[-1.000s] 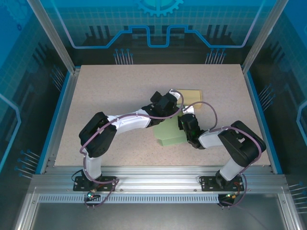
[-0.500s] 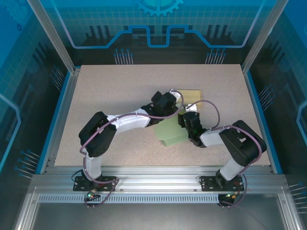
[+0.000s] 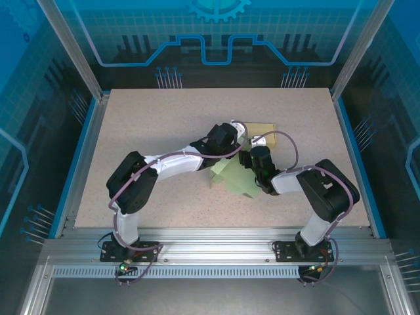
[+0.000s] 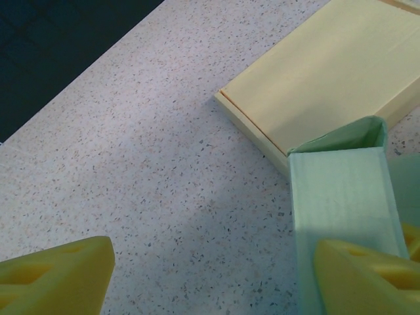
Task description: Fold the paper box
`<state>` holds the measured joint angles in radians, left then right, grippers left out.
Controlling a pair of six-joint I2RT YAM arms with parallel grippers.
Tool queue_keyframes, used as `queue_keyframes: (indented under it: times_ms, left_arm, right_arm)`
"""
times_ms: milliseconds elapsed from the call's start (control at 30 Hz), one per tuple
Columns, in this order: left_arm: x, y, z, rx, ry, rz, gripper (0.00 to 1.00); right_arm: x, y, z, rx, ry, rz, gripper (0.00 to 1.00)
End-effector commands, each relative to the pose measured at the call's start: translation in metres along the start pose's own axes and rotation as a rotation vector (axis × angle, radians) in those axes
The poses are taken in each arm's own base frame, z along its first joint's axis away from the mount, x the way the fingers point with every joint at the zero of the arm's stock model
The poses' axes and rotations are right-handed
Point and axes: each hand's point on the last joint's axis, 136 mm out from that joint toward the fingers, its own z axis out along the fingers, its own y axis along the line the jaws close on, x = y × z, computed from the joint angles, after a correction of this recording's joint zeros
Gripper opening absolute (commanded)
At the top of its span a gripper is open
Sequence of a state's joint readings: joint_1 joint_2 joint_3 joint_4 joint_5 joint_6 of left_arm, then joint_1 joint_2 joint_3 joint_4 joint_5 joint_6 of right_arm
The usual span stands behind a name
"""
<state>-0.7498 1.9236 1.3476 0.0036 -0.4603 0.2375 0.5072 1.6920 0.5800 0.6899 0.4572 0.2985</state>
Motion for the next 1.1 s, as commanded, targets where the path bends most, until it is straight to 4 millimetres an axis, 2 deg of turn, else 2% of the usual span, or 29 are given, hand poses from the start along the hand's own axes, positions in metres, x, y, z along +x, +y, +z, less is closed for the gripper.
queue_keyframes:
  times_ms: [0, 100, 200, 367, 467, 633, 767, 967, 1067]
  left_arm:
    - [-0.022, 0.005, -0.016, 0.064, -0.028, -0.039, 0.81]
    - [-0.037, 0.014, -0.029, 0.065, -0.055, -0.07, 0.82]
    - [-0.043, 0.014, -0.043, 0.095, -0.06, -0.1, 0.86]
    - [-0.035, 0.011, -0.063, 0.152, -0.039, -0.049, 0.89]
    - [-0.021, 0.012, -0.07, 0.156, 0.005, 0.007, 0.94]
    - [0.012, 0.054, -0.065, 0.058, 0.143, -0.024, 0.94]
    - [0.043, 0.074, -0.056, 0.116, 0.237, -0.146, 0.92]
    - [0.086, 0.08, -0.036, 0.2, 0.323, -0.277, 0.84]
    - [0.097, 0.071, -0.027, 0.258, 0.355, -0.317, 0.82]
  right_arm:
    - [-0.005, 0.0, -0.003, -0.014, -0.018, 0.027, 0.66]
    - [0.002, -0.004, -0.005, -0.007, -0.001, 0.026, 0.66]
    - [0.007, -0.004, -0.008, -0.003, 0.009, 0.022, 0.66]
    - [0.013, -0.004, -0.015, 0.008, 0.024, 0.001, 0.66]
    - [0.013, -0.004, -0.02, 0.005, 0.028, -0.004, 0.66]
    - [0.001, -0.002, -0.03, -0.009, 0.023, -0.003, 0.66]
    - [-0.013, 0.0, -0.042, -0.019, 0.029, 0.014, 0.67]
    - [-0.046, 0.0, -0.075, -0.054, 0.029, 0.045, 0.71]
    - [-0.062, 0.0, -0.095, -0.086, 0.017, 0.053, 0.74]
